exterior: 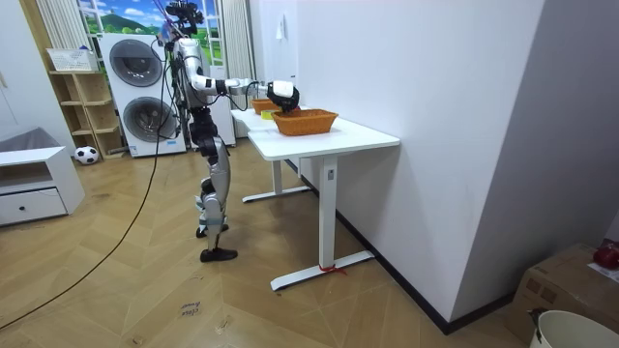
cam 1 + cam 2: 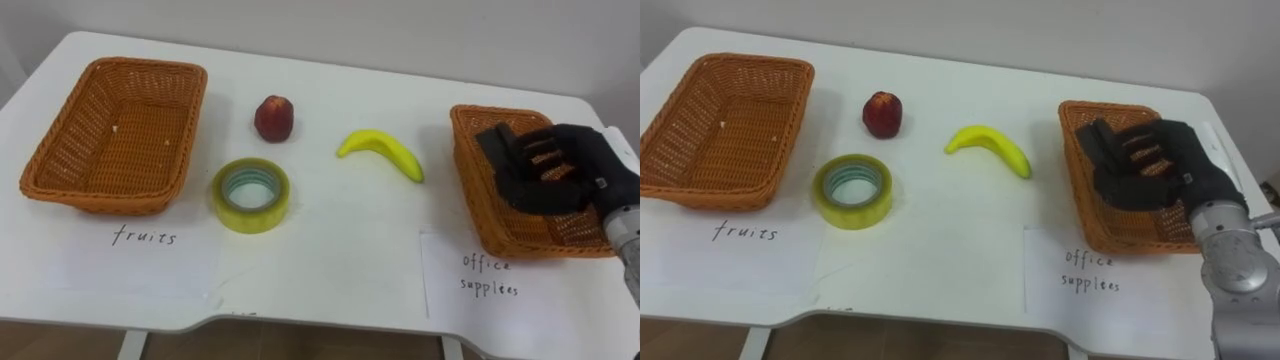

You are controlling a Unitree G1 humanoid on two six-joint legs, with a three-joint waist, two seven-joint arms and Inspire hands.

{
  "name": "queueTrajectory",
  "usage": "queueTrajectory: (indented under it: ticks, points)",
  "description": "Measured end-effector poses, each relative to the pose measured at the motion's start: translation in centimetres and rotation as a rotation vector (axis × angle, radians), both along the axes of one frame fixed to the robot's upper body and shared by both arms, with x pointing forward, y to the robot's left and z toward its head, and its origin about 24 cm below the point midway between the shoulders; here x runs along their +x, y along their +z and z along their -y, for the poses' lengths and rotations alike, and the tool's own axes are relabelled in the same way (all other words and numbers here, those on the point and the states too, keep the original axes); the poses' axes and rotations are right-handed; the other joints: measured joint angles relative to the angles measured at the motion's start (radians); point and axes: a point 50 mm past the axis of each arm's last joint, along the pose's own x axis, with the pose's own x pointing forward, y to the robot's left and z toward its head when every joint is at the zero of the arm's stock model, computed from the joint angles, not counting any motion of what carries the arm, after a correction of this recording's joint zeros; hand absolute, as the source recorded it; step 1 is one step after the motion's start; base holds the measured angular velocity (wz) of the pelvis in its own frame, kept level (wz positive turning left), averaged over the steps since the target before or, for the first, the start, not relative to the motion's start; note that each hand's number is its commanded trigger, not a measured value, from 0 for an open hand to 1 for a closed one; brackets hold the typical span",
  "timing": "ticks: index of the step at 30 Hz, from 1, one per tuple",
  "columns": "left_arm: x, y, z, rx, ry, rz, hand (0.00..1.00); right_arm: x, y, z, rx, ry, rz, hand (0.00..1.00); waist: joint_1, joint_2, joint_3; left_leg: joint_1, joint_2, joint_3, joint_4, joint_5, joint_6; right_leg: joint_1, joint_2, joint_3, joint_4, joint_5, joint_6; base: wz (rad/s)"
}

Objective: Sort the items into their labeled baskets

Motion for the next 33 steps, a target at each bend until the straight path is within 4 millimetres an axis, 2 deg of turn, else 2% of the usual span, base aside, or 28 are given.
queueTrajectory:
  ticks: [7, 12, 13, 14, 15, 33]
  points:
    - [0.11, -0.02, 0.07, -0.015, -0.006, 0.002, 0.00, -0.01, -0.13, -0.06, -0.024, 0.020, -0.027, 1.00, 0.004, -0.008, 0.0052, 0.000, 0.000, 0.001, 0.000, 0.000, 0.000, -0.001, 0.000, 0.003, 0.000, 0.000, 0.000, 0.00]
    - [0.22, -0.01, 0.07, -0.019, -0.008, 0.004, 0.00, -0.02, -0.20, -0.09, -0.044, 0.032, -0.046, 1.00, 0.003, -0.008, 0.0060, 0.000, 0.000, 0.001, 0.000, 0.000, 0.000, -0.001, 0.000, 0.004, 0.000, 0.000, 0.000, 0.00]
    - [0.24, -0.01, 0.07, -0.019, -0.009, 0.004, 0.00, -0.02, -0.21, -0.10, -0.044, 0.034, -0.048, 0.65, 0.003, -0.008, 0.0060, 0.000, 0.000, 0.001, 0.000, 0.000, 0.000, -0.001, 0.000, 0.004, 0.001, 0.000, 0.000, 0.00]
    - [0.24, -0.01, 0.06, -0.020, -0.008, 0.005, 0.00, -0.02, -0.22, -0.11, -0.044, 0.035, -0.049, 0.11, 0.003, -0.008, 0.0061, 0.000, 0.000, 0.001, 0.000, 0.000, 0.000, -0.001, 0.000, 0.004, 0.001, 0.000, 0.000, 0.00]
    - [0.24, -0.01, 0.06, -0.020, -0.008, 0.005, 0.00, -0.02, -0.23, -0.12, -0.045, 0.038, -0.052, 0.00, 0.003, -0.008, 0.0061, 0.000, 0.000, 0.001, 0.000, 0.000, 0.000, -0.001, 0.000, 0.004, 0.001, 0.000, 0.000, 0.00]
    - [0.29, 0.00, 0.05, -0.029, -0.008, 0.006, 0.00, -0.02, 0.05, 0.07, -0.046, 0.036, -0.038, 0.00, 0.005, -0.008, 0.0048, 0.000, 0.000, 0.001, 0.001, 0.000, 0.000, 0.000, 0.000, 0.005, 0.002, 0.000, 0.000, 0.00]
